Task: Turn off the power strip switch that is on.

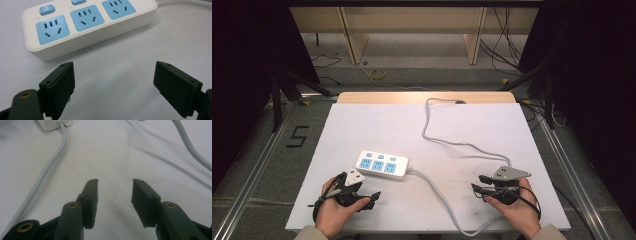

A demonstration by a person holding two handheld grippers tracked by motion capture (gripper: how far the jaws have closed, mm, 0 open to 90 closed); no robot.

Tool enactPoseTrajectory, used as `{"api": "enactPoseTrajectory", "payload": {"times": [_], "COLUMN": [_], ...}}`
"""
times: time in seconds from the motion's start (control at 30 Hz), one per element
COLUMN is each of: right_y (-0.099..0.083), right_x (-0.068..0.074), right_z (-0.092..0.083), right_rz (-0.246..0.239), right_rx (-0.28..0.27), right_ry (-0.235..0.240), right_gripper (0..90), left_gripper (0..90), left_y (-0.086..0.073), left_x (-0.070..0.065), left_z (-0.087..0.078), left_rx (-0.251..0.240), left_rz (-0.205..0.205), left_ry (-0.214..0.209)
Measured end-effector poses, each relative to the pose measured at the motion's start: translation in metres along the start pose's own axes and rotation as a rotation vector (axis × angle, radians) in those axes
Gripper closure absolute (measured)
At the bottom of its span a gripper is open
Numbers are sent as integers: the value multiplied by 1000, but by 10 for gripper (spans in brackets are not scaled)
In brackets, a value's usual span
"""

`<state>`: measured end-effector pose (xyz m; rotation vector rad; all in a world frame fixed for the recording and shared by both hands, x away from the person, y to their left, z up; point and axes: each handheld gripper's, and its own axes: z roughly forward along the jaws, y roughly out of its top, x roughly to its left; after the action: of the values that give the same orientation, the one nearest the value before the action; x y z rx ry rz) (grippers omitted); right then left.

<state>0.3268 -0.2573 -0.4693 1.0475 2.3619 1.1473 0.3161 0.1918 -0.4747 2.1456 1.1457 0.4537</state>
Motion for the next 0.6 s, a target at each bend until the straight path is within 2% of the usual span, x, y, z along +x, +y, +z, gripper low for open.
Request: {"api": "enactPoseTrajectory", "payload": {"times": [0.1, 0.17, 0.23, 0.33, 0.43, 0.47, 0.6], "right_y": [0, 0, 0, 1, 1, 1, 1], "right_x": [0, 1, 1, 2, 2, 2, 2], "right_z": [0, 0, 0, 0, 0, 0, 1], "right_rz": [-4, -6, -8, -8, -10, -9, -11], "right_rx": [2, 2, 1, 2, 1, 1, 2], "right_ry": [0, 0, 0, 2, 2, 2, 1], "right_gripper": [570, 571, 571, 571, 572, 572, 572], "left_gripper": [224, 296, 417, 691, 851, 889, 895], "left_y": [0, 0, 0, 0, 1, 1, 3], "left_x": [0, 0, 0, 1, -1, -1, -3], "left_z": [-1, -2, -4, -6, -7, -7, -7], "left_rx": [-1, 7, 18, 24, 48, 56, 81], "left_rz": [2, 7, 10, 21, 41, 47, 40], "left_ry": [2, 9, 22, 33, 46, 48, 34]}}
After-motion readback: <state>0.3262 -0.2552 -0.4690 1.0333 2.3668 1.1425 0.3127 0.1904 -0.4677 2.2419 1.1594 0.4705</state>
